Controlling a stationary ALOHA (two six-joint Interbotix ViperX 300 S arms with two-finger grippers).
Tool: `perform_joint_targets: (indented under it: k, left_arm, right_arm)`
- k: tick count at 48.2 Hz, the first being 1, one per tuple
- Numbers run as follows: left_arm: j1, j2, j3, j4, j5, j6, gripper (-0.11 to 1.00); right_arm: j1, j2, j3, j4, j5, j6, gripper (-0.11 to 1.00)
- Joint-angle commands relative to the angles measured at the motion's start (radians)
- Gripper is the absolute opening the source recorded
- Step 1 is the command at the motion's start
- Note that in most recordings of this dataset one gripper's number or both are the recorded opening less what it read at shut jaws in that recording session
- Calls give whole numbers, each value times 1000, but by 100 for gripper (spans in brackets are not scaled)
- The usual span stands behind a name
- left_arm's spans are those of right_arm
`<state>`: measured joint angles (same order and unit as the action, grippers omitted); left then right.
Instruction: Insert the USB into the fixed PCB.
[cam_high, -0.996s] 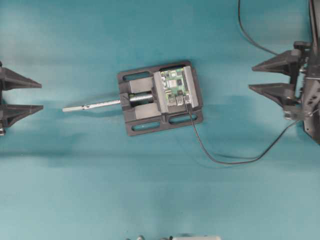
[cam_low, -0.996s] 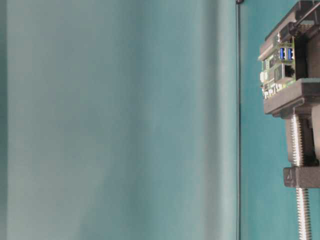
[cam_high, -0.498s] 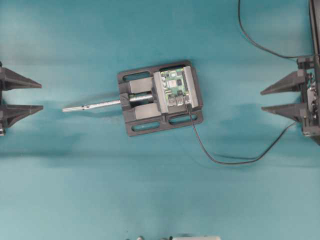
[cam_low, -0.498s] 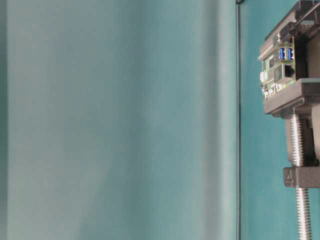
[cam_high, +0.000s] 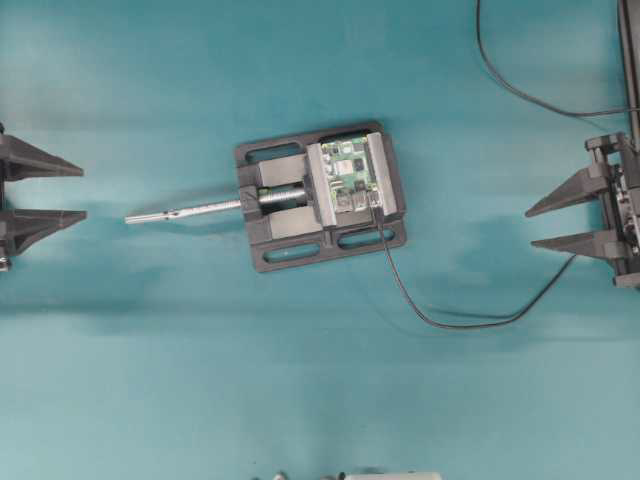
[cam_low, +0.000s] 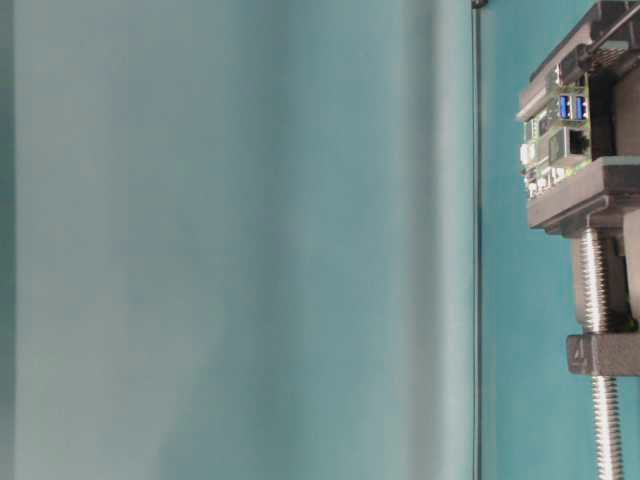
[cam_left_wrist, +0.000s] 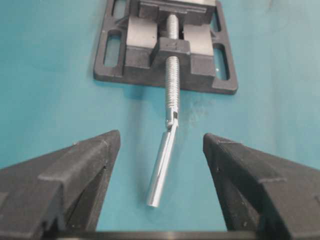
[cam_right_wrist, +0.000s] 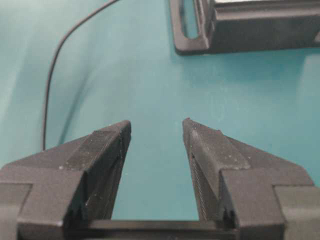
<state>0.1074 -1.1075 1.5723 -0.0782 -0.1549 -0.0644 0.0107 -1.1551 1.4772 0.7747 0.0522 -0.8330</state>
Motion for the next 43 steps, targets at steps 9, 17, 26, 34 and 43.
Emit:
perform_joint_targets:
  k: [9,17,26,34,43]
  left_arm:
    - [2,6,-12,3,-8,-8,83]
    - [2,6,-12,3,-8,-8,83]
    - [2,6,-11,3,-8,-8,83]
    - [2,6,-12,3,-8,-8,83]
    - [2,6,-12,3,-8,-8,83]
  right_arm:
    - [-2,6,-20,-75,-5,6,51]
    - [-2,6,-20,-80,-5,6,51]
    - [-2,6,-20,-78,-6,5,51]
    - [-2,6,-20,-78,-5,5,51]
    - [-2,6,-20,-78,-6,5,51]
